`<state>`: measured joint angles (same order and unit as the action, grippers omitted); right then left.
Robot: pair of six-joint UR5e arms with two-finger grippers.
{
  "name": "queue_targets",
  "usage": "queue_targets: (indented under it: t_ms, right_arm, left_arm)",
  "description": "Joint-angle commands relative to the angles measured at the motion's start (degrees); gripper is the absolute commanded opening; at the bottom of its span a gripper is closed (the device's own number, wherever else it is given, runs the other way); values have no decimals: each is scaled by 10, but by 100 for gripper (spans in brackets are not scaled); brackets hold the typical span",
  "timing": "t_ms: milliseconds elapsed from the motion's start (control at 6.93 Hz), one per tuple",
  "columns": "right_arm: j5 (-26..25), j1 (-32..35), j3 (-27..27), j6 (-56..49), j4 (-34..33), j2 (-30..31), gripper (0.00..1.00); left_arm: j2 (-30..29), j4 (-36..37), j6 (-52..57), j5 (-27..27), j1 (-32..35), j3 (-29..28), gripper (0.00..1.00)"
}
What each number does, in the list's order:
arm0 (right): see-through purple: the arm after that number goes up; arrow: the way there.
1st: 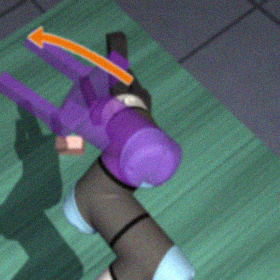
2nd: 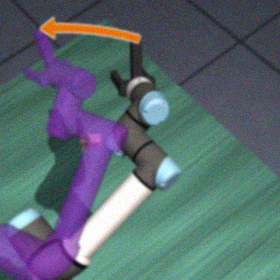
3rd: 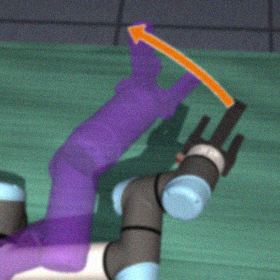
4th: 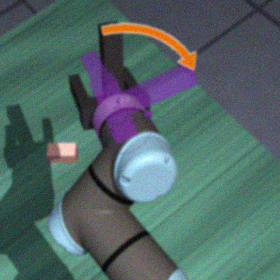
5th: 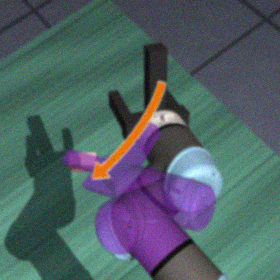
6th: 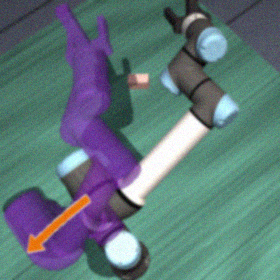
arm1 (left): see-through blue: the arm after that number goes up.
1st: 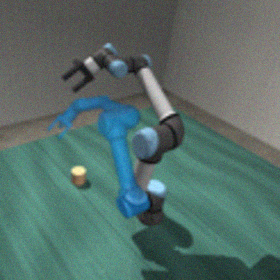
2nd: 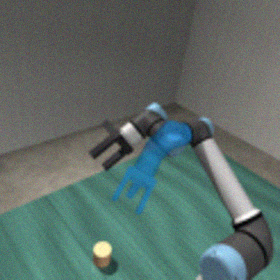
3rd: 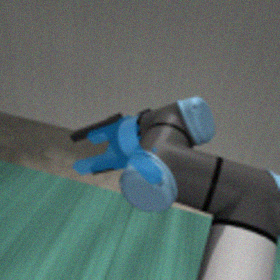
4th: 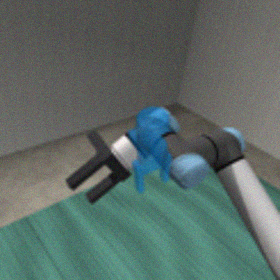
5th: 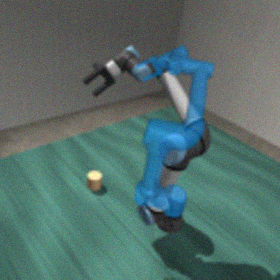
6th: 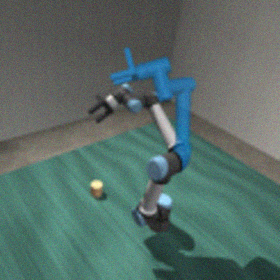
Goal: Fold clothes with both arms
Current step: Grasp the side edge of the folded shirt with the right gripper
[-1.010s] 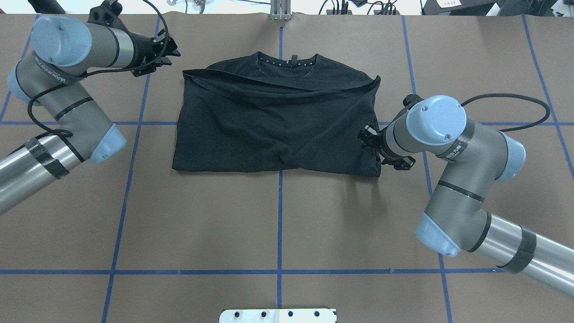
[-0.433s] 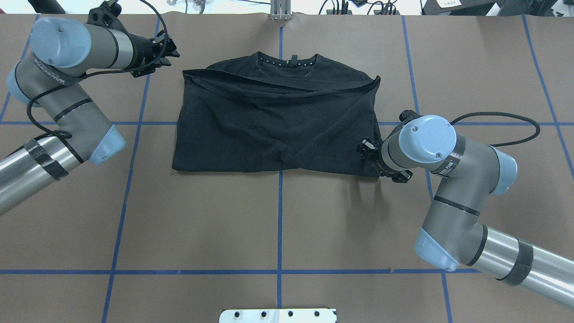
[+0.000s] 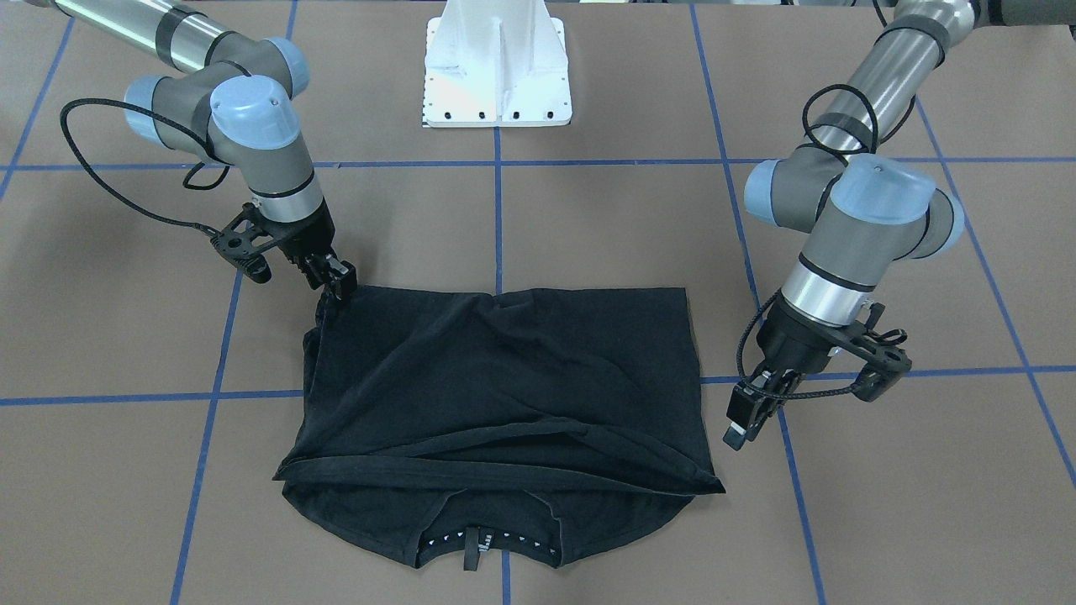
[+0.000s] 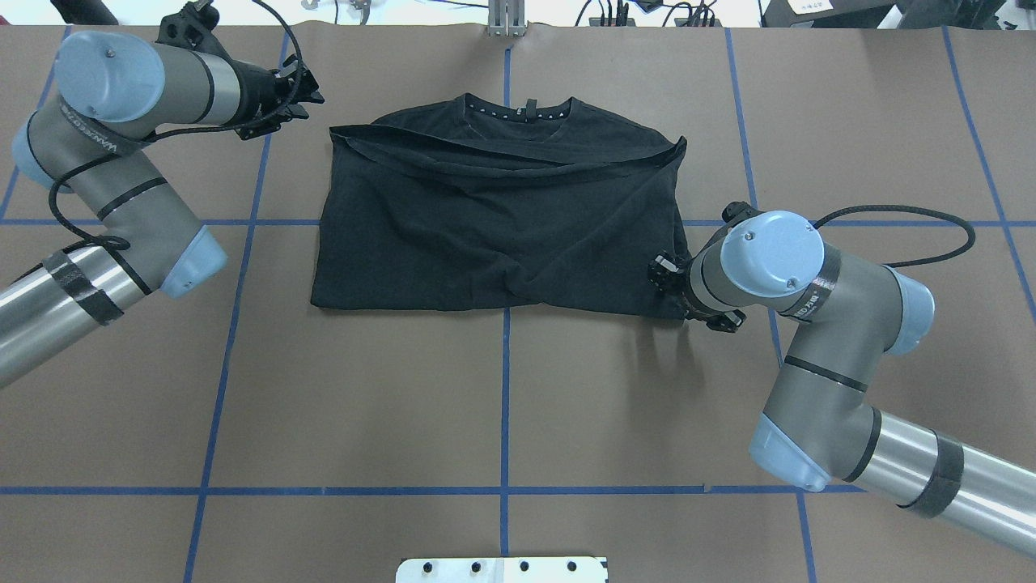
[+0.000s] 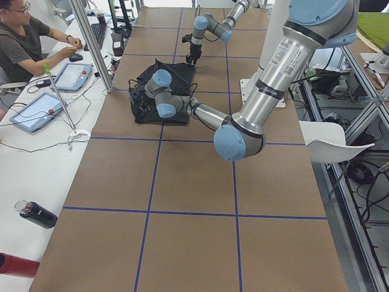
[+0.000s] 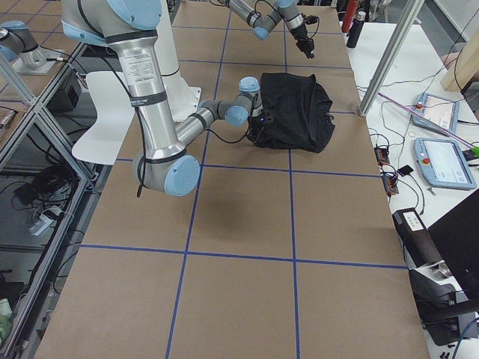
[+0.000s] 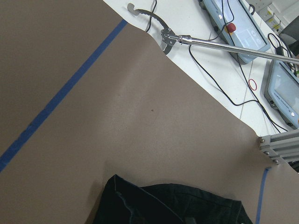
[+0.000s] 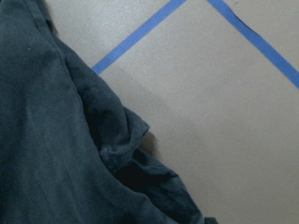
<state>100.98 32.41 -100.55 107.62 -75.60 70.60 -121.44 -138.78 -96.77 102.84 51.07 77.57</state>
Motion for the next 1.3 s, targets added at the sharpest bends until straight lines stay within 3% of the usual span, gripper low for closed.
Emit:
queue_targets:
  t_ms: [0, 144, 433, 722, 1155]
  right_arm:
    - [-1, -1, 0, 2, -1, 1, 26]
    - [0, -1, -1, 1, 0, 2, 0]
    - [2, 0, -9, -6, 0, 6, 0]
    - [6, 1, -64, -15, 0, 47, 0]
    - [98, 0, -170, 3, 0, 116, 0]
  left_arm:
    - [1, 0, 0, 0, 0, 0, 40]
    - [1, 0, 0, 0, 0, 0, 40]
    - [1, 0, 0, 0, 0, 0, 40]
    - [1, 0, 0, 1, 0, 0, 40]
    - [2, 1, -1, 3, 1, 21, 40]
